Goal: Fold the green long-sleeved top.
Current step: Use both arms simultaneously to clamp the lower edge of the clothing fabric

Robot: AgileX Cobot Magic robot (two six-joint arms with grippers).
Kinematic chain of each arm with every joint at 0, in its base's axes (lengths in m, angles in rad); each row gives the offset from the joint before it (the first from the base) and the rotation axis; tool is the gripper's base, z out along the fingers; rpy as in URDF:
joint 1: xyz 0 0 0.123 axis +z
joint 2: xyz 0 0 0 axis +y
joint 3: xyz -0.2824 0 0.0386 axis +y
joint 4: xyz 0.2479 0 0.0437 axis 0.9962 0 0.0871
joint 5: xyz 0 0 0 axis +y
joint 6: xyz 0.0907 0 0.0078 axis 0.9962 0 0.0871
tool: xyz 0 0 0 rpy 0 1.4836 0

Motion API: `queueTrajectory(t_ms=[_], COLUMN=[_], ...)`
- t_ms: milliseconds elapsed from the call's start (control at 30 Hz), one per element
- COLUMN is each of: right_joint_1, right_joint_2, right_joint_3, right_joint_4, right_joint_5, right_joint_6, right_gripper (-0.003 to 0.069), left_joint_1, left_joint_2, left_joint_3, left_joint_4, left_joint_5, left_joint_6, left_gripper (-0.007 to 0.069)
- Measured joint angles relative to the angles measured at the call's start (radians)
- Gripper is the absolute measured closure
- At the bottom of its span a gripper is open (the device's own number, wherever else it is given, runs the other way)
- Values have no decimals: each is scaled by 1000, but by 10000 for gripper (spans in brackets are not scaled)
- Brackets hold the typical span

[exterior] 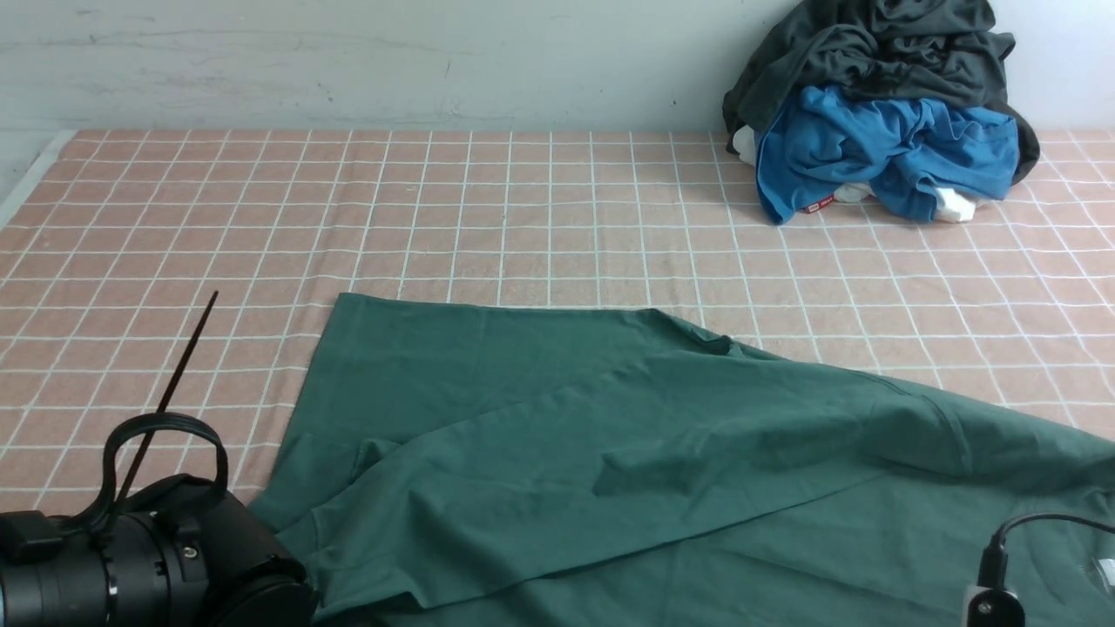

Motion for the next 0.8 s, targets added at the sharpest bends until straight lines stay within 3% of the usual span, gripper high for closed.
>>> queueTrajectory(t_ms=[133,300,467,533,667,800], right_joint_1=[0,-36,-41,-41,-41,-41], right_joint_2=[0,48,60,61,61,61], right_joint_3=[3,3,3,3,3,1], right_joint_4=[-37,-74,-80,-82,-79,-52], right_joint_5=[-47,-118,-132,-134,-134,-123], right_joint_6=[0,2,2,1,-15,-59], right_gripper=[131,202,328,452,609,665], left_joint_1=[0,0,0,0,0,0], left_joint_2=[0,0,0,0,0,0], left_joint_3=[0,0,0,0,0,0], left_joint_4=[0,-1,-2,-3,-3,-6], left_joint_5=[-2,-4,-4,-4,-8,-20], left_joint_6=[1,2,2,2,2,2], left_gripper=[612,612,612,612,612,612])
